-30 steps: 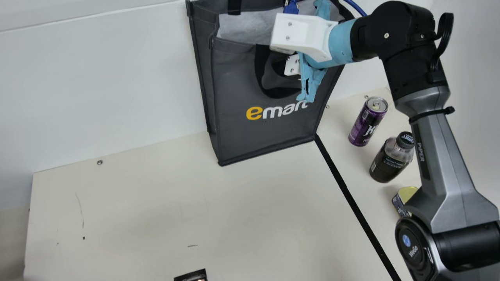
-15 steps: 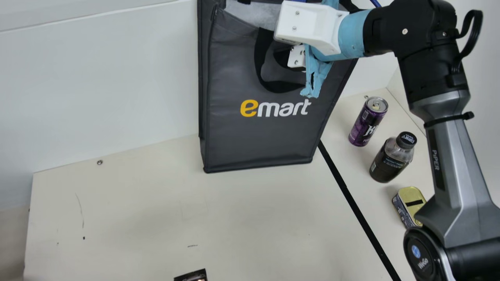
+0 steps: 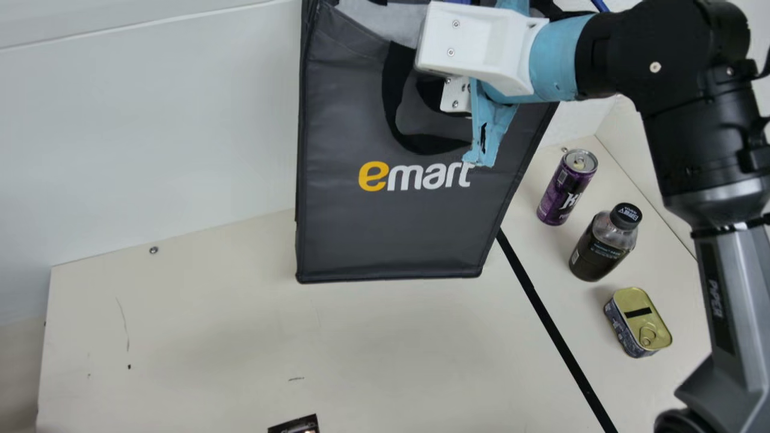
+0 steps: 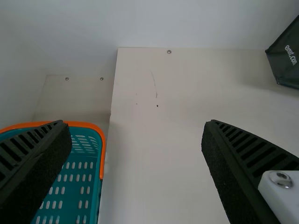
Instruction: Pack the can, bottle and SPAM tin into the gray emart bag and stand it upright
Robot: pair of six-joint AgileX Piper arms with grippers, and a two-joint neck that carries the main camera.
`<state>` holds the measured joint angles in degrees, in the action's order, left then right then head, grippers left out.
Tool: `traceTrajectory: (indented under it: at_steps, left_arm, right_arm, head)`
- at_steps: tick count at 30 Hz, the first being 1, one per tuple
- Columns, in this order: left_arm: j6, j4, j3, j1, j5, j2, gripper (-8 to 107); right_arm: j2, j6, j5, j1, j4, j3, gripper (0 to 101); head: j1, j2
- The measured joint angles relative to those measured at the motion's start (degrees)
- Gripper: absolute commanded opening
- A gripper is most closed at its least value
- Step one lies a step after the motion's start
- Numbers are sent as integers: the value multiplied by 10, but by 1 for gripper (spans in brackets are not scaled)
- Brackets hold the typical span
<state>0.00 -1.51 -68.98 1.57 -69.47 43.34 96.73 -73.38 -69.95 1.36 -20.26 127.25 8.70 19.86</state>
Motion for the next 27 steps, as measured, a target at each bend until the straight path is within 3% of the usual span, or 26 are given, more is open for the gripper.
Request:
traceTrajectory:
  at_steps: [27]
  left_arm:
    - [0, 0, 0, 0, 0, 0, 90]
  right_arm:
    - [-173, 47, 0, -119, 72, -132, 0]
  head:
    - [0, 1]
